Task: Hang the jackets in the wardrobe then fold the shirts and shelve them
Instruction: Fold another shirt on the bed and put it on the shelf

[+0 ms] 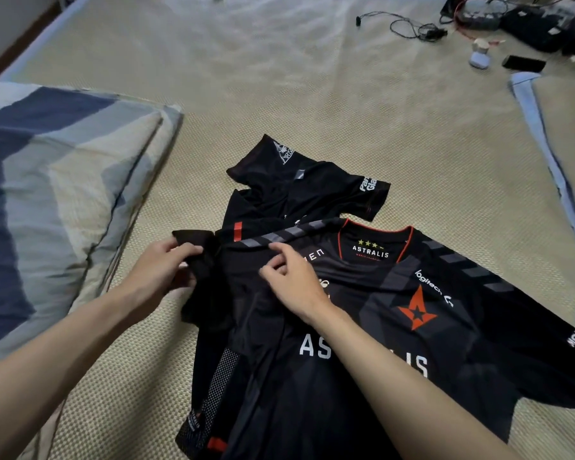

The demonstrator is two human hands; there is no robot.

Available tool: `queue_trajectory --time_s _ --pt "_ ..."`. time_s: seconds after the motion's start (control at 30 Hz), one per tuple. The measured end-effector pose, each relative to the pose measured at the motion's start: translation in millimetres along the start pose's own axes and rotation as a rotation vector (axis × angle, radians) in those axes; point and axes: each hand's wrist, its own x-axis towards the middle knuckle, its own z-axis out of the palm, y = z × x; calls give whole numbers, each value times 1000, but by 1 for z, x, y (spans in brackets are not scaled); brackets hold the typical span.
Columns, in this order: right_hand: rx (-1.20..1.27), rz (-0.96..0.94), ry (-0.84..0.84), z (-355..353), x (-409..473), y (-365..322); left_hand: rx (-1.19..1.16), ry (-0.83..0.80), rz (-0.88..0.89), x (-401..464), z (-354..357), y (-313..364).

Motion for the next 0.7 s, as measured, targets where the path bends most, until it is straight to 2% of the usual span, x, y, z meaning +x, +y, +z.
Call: queue_trajectory --time_s 0.1,0.17,0.23,0.3,0.33,0.4,0.43,0.5,0.57,0.6,0.67,0.7 --pt "515 74 -230 -13 -26 -14 54 -208 64 -32 48 41" --pt "655 49 -227 -31 -46 -13 186 -374 108 -50 88 64" --pt "652 12 -46 -57 -65 -2 328 -583 156 -64 131 82" --pt "626 19 203 -90 -82 18 420 -710 203 -73 175 94" --pt "627 43 299 -110 -91 32 429 -718 246 -74 196 98" --pt "642 110 430 -150 -112 66 520 -616 455 -63 233 99" --pt "643 137 483 -169 -123 86 662 -559 598 -50 248 97" --pt "635 183 600 -202 -144 126 1171 -568 810 -20 272 87" --pt "555 222 704 -225 -159 164 1686 -676 791 5 291 72" --pt "482 255 732 -230 -163 185 1868 -722 757 14 300 64" --pt "334 342 743 -231 -165 226 2081 -735 775 24 317 52" --pt "274 371 731 -226 -164 242 2131 -692 836 28 325 49"
